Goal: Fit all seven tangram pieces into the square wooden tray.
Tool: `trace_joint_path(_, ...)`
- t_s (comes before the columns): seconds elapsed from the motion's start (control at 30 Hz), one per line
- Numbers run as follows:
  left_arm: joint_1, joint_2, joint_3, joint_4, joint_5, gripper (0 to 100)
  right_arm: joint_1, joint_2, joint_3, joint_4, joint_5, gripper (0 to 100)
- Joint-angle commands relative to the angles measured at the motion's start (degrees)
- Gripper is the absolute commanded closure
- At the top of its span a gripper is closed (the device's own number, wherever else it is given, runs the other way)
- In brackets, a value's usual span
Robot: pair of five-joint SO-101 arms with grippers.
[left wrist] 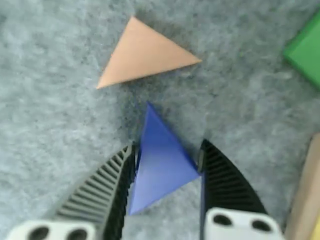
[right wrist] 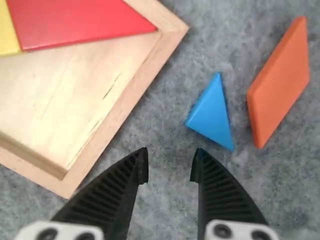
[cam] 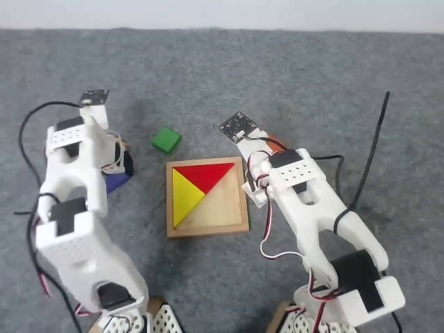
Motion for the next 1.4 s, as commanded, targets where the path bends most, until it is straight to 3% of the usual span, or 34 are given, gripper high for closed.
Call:
trace_joint_path(0.0,1.41,1.58,-4.26,5.36,-1.14,80,-0.31,-3.38,-0.44,-0.92,-0.26,84.3)
trace_joint_path(0.53,3.69,3.08,1.27,10.46,-3.43,89,-0.31,-3.38,-0.44,-0.84,-0.26,84.3)
trace_joint_path(0.83,1.67,-15.56,14.73,7.12,-6.24,88,-0.22,-3.47,-0.44,-0.75,-0.26,84.3)
trace_joint_path(0.93,0.35,-26.9,22.99,3.43,-1.49,88,-0.22,-3.47,-0.44,-0.75,-0.18,84.3)
trace_joint_path(1.07,0.88,-42.55,34.07,2.02,12.57,88,-0.31,-3.47,-0.44,-0.84,-0.18,84.3)
trace_joint_path(1.17,0.88,-51.78,38.64,2.55,22.42,82,-0.31,-3.47,-0.44,-0.84,-0.18,84.3)
trace_joint_path(1.37,0.62,-53.54,43.21,0.88,21.45,80,-0.31,-3.47,-0.44,-0.84,-0.18,84.3)
